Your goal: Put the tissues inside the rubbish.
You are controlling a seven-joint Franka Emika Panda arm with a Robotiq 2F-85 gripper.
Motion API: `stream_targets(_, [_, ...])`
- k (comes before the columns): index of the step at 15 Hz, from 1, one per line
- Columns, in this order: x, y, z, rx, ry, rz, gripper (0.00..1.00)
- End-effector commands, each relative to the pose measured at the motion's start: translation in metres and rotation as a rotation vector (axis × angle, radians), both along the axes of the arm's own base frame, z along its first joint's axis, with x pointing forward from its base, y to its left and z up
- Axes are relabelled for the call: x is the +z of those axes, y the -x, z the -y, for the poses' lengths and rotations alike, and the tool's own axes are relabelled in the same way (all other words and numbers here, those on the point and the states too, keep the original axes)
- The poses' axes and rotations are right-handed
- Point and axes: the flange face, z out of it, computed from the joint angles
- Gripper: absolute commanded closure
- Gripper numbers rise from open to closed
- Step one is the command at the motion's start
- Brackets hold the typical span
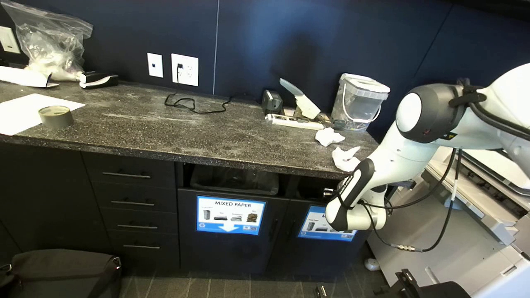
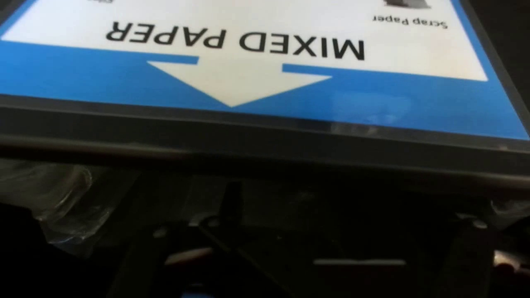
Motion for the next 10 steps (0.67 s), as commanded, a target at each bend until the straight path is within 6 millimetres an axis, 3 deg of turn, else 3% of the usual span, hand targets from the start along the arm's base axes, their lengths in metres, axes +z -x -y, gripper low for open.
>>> stream_targets(1, [0.042,0.017,-0.007,0.027,0.061,-0.167,0.00])
stream_targets(7, [0.119,0.038,-0.013,0.066,0.150,-0.451,0.00])
stream_targets(10, [0.170,0.039,-0.015,0.089,0.218,-0.593,0.00])
